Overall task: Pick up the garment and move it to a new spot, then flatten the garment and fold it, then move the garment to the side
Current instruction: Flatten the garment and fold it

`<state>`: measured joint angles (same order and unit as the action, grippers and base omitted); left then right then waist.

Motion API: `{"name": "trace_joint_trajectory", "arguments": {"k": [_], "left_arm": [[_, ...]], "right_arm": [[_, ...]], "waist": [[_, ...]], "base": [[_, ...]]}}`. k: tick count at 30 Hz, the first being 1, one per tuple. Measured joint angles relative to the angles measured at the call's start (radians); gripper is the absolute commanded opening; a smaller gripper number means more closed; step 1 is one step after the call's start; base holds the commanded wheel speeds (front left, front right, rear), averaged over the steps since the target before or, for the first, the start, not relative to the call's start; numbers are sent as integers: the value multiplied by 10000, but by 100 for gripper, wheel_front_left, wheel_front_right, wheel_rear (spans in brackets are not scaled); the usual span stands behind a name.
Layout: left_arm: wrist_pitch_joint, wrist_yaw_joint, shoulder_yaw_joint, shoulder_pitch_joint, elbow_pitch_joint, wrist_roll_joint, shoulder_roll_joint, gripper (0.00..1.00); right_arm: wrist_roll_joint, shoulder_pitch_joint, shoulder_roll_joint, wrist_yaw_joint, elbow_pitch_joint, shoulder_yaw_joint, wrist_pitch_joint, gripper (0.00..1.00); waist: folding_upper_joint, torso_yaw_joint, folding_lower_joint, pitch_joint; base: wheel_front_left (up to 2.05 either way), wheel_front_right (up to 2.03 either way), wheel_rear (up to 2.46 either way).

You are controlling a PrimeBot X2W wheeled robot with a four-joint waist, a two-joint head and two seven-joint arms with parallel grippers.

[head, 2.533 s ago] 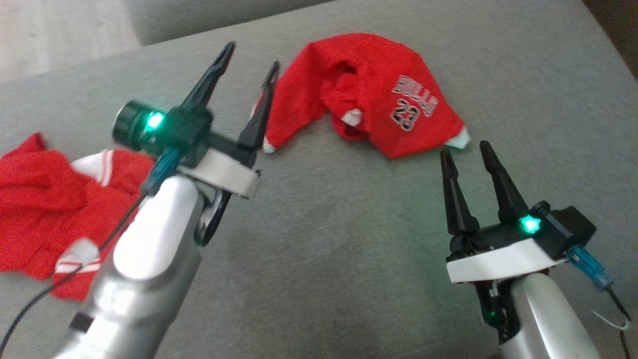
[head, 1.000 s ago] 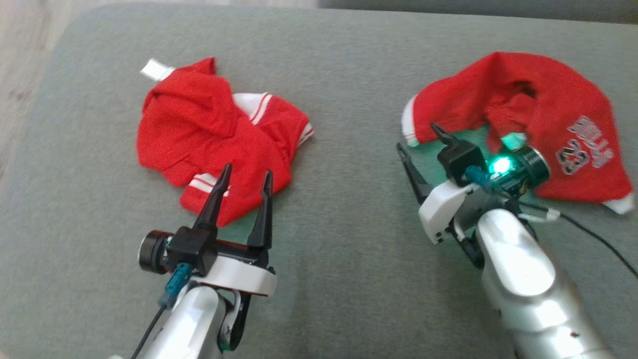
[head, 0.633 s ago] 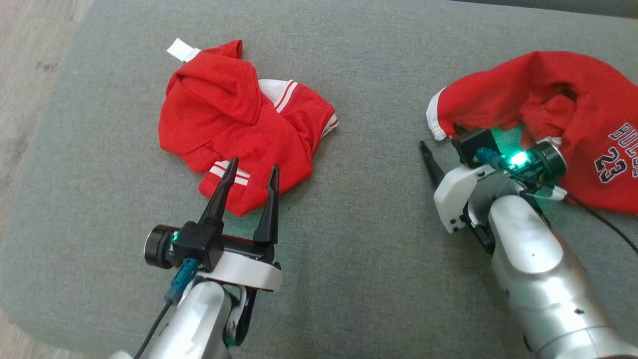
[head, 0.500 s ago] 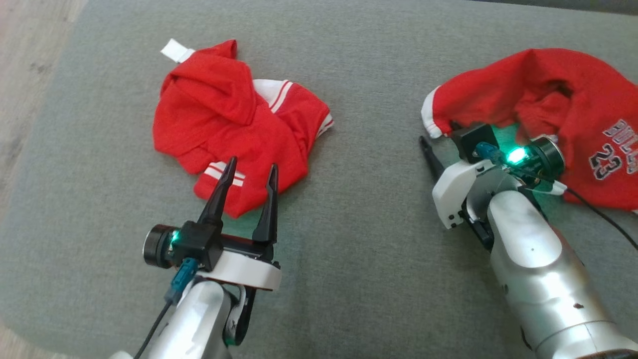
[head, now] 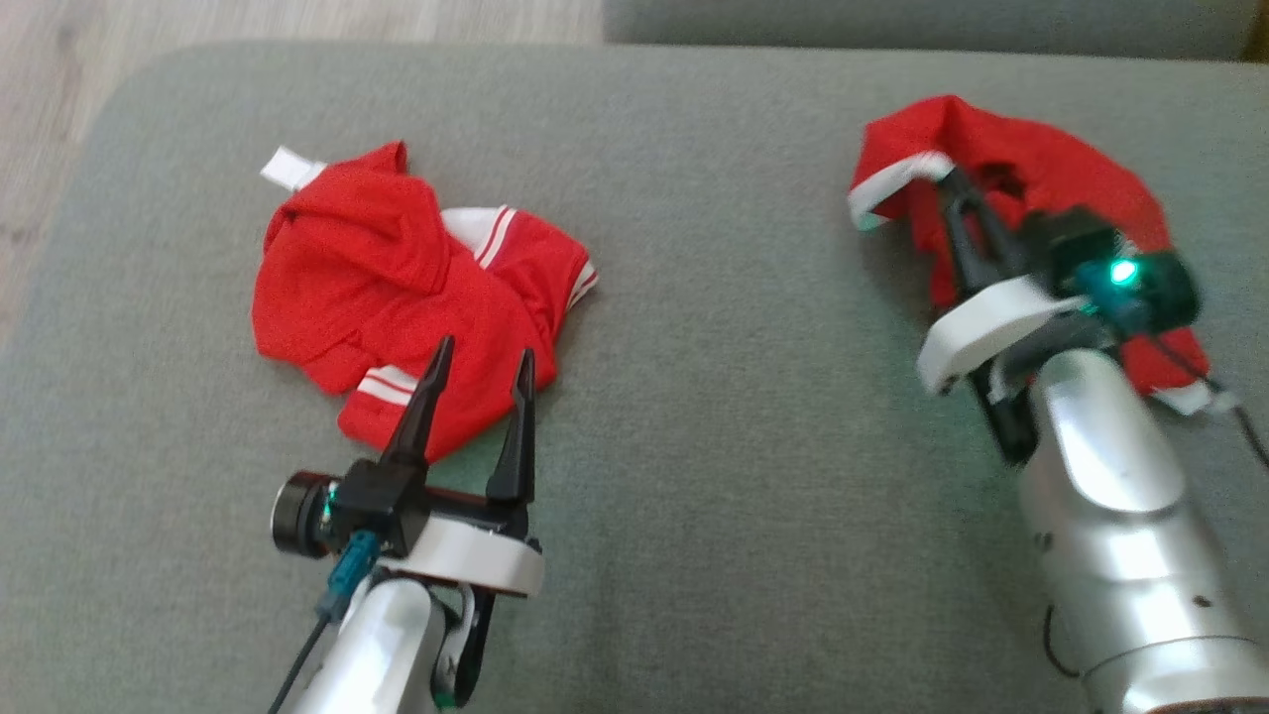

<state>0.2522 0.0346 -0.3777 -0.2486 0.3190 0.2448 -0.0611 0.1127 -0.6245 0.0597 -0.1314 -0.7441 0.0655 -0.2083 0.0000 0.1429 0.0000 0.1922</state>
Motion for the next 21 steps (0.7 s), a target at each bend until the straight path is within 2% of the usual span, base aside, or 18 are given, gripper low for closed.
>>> {"name": "trace_joint_trajectory", "arguments": {"k": [7,10,14,18,21], "left_arm": [[0,0,88,337,4,-79,2,100],[0,0,182,412,-4,-79,4,100],[0,-4,234,605,-19,-75,13,100],[0,-6,244,699,-79,-67,27,100],[0,-8,247,694,-178,-52,46,100]], "right_arm": [[-142,-6,-6,0,1526,-1118,13,0],[12,-34,29,0,2483,-1703,322,0],[121,-246,437,0,3452,-2119,1045,0],[190,-917,1064,0,3708,-1919,1852,0],[-136,-1777,1333,0,3336,-922,2295,0]], "waist": [[0,-339,-1,-542],[0,-493,-1,-772],[0,-627,-2,-1047],[0,-559,-2,-1152],[0,-399,0,-1098]], "base": [[0,0,0],[0,0,0],[0,0,0],[0,0,0],[0,0,0]]}}
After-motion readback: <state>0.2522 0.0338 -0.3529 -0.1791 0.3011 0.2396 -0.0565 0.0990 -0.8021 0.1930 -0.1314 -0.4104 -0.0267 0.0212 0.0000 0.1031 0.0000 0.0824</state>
